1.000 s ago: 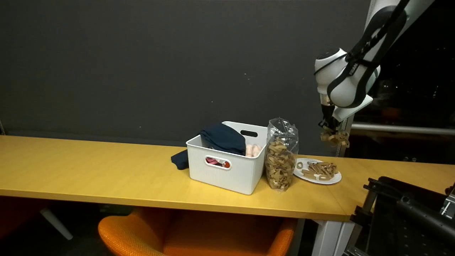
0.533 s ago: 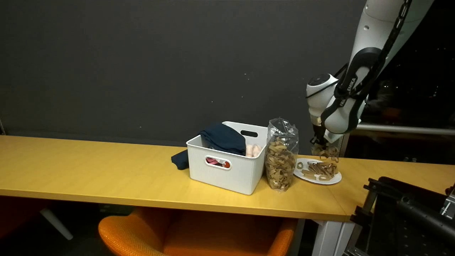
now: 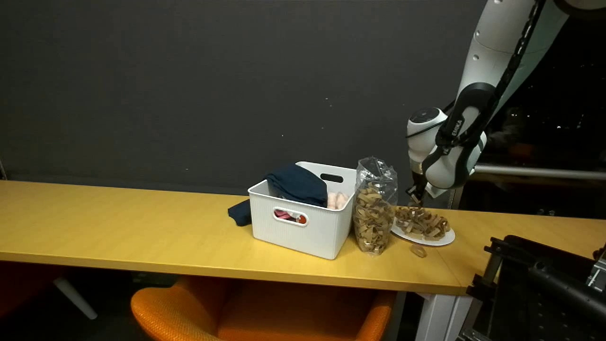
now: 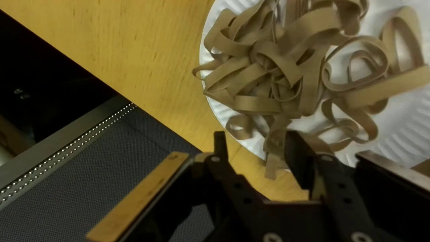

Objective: Put some rubber bands on the plate

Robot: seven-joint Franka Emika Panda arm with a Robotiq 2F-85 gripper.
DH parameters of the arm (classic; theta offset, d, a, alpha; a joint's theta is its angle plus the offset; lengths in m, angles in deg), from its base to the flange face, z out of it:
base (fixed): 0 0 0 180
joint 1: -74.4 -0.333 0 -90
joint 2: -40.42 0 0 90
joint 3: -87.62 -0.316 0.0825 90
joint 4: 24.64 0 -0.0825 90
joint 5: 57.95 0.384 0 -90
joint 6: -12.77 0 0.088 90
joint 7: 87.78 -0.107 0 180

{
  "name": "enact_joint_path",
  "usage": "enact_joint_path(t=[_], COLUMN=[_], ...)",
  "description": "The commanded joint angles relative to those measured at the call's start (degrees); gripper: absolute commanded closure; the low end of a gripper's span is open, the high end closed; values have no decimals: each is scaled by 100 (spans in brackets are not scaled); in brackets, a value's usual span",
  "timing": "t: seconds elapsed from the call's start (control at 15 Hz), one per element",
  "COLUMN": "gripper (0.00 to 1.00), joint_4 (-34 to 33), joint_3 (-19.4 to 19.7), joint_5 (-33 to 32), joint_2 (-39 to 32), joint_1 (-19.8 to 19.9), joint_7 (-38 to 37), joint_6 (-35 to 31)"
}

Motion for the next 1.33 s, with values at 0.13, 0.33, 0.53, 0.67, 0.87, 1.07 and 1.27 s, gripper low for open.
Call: enact_joint_path(t=[0.13,0.33,0.53,0.67,0.87,1.07,1.27], gripper=[6,0,0,0,0,0,0], joint_4=[43,186,295,422,749,1135,1497], joint_3=[245,385,498,517,592,783,898], joint_5=[362,469,563,593,591,524,481], joint_2=[43,197,390,626,1117,1711,2394], joint_1=[-170,-309,-448,-535,-727,-1029,-1306], joint_7=[205,245,267,299,363,406,460], joint_6=[-334,-432,-415,-346,-295,-180,70])
